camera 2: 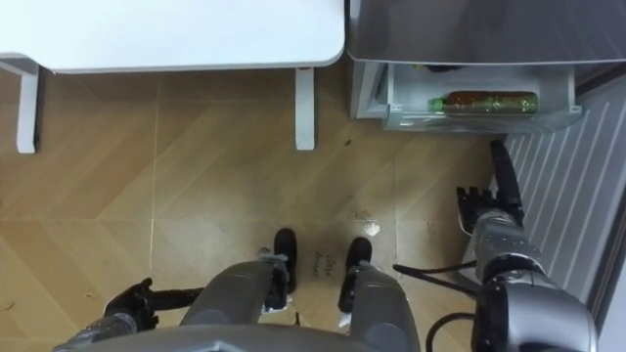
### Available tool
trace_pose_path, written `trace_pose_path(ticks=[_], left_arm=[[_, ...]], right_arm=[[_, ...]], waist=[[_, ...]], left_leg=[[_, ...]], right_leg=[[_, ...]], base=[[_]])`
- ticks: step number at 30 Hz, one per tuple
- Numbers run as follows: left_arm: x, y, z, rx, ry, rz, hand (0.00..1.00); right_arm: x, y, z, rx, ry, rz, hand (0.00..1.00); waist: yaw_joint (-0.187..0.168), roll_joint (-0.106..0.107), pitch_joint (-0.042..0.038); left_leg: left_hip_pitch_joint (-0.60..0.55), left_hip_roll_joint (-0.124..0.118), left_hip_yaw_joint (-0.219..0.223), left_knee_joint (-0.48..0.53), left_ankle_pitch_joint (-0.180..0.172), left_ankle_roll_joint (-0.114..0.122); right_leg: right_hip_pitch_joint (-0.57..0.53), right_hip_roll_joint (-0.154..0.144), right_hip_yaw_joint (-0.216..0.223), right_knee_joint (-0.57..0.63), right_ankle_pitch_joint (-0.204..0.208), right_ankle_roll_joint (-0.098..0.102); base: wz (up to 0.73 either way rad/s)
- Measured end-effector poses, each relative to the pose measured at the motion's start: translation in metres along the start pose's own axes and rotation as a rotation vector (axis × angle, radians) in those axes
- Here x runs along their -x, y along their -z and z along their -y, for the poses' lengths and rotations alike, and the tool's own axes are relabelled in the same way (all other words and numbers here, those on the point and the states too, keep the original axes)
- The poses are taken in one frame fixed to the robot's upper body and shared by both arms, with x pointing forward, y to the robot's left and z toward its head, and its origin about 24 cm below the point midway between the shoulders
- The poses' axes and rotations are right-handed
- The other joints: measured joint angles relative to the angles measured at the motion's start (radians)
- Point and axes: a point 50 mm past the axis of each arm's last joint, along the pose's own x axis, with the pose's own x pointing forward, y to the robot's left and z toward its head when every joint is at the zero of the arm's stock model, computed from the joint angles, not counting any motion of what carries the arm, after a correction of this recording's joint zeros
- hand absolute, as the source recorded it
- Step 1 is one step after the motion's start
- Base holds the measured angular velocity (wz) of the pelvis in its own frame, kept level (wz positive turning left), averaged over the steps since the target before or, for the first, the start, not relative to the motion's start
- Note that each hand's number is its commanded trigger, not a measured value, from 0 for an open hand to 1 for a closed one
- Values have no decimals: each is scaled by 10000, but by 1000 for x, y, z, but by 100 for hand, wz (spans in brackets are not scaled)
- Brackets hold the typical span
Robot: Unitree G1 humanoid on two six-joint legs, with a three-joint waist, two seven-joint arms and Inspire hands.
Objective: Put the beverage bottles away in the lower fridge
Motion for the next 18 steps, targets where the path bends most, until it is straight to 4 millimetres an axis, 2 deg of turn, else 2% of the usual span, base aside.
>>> trace_pose_path(ticks=[2,5,8,10,13,15,18], left_arm=[[-1,-5,1,-92,25,69,0],[-1,-7,-2,-167,-20,72,0],[0,-2,-8,-233,-264,-224,0],[0,4,-11,-689,-387,-585,0],[0,6,-12,-1173,-496,-829,0],[0,5,-14,-1193,-536,-830,0],[0,1,-16,-1215,-648,-737,0]], right_arm=[[0,0,-1,71,42,-58,0],[0,1,-3,232,-126,-153,0],[0,0,-3,307,-220,-151,0],[-1,0,-6,328,-436,-114,0],[-1,0,-9,393,-595,-144,0],[-1,-1,-14,576,-713,-134,0],[-1,-14,-29,1003,-996,157,0]], waist=[[-25,-35,23],[-57,-50,34],[-37,-62,42],[25,-59,39],[86,-110,34],[160,-137,10],[177,-176,8]], left_leg=[[-323,-104,-37,387,-40,30],[-1087,-114,-153,1489,-460,47],[-2047,-127,-280,3091,-1120,70],[-2903,-84,-410,4459,-1745,49],[-3850,-51,-410,5728,-2200,36],[-4455,-45,-395,6265,-2307,-2],[-5340,-115,-385,7029,-2389,35]], right_leg=[[-334,-145,-13,539,-251,16],[-1025,-186,13,1565,-672,0],[-1892,-334,73,3052,-1366,-9],[-2668,-362,126,4361,-1906,-32],[-3635,-366,357,5640,-2342,-56],[-4245,-390,445,6218,-2469,-67],[-5144,-585,460,7128,-2718,-91]], base=[[20],[12],[14],[0],[0],[-2],[10]])
